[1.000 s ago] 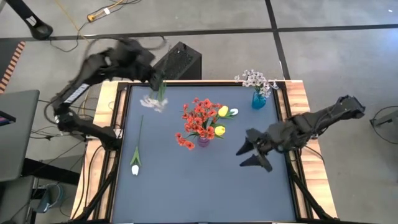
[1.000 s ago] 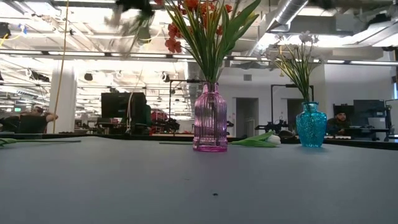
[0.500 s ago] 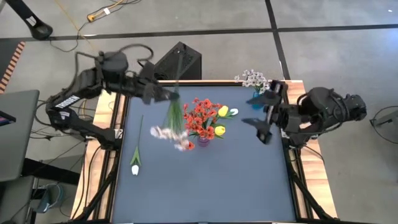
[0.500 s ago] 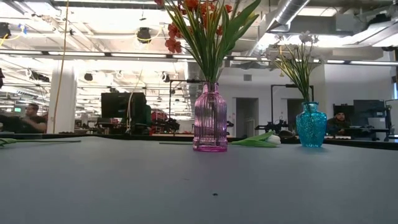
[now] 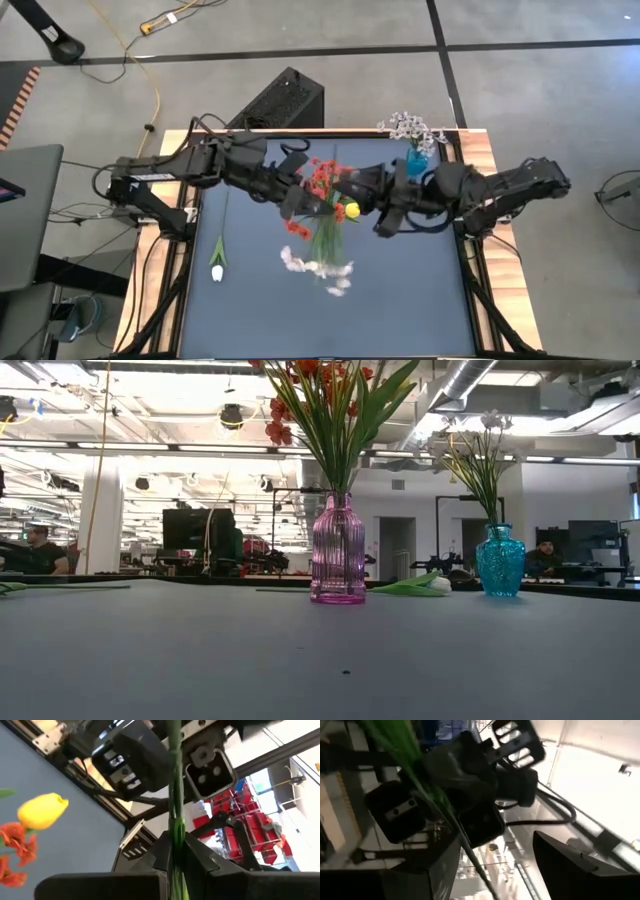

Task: Sort flowers into vase by color
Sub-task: Put the white flower into the blue vase

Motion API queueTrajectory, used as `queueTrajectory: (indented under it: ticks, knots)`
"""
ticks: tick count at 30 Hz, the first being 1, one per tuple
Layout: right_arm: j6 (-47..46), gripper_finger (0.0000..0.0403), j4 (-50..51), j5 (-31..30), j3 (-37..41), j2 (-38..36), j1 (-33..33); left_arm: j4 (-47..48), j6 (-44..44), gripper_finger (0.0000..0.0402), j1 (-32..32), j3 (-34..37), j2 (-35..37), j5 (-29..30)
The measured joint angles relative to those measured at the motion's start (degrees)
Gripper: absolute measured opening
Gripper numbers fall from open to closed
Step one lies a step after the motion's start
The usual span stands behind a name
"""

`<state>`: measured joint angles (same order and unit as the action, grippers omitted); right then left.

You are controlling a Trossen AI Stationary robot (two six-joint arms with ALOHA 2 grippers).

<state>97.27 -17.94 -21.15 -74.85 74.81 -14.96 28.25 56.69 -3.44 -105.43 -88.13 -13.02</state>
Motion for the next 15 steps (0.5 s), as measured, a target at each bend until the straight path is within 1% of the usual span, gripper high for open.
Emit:
queueTrajectory:
  ticks: [2,5,10,15]
  knots:
    - [3.7,0.0276,-1.0,-1.4,-0.1,1.5,-0.6,-0.1,0.4,0.0015,-0.1,0.0,-0.3,-0.1]
    - [7.5,0.0274,-1.4,-5.2,-0.2,3.4,-1.6,0.3,0.5,0.0015,0.0,0.0,-1.0,0.0]
    - [7.8,0.0251,0.3,-10.8,0.0,5.5,-2.9,-0.1,-0.3,0.0015,0.0,0.0,-0.6,-0.1]
    - [7.8,0.0221,2.7,-12.2,-0.1,4.9,-3.9,0.9,-0.5,0.0015,0.0,0.0,-0.3,-0.7]
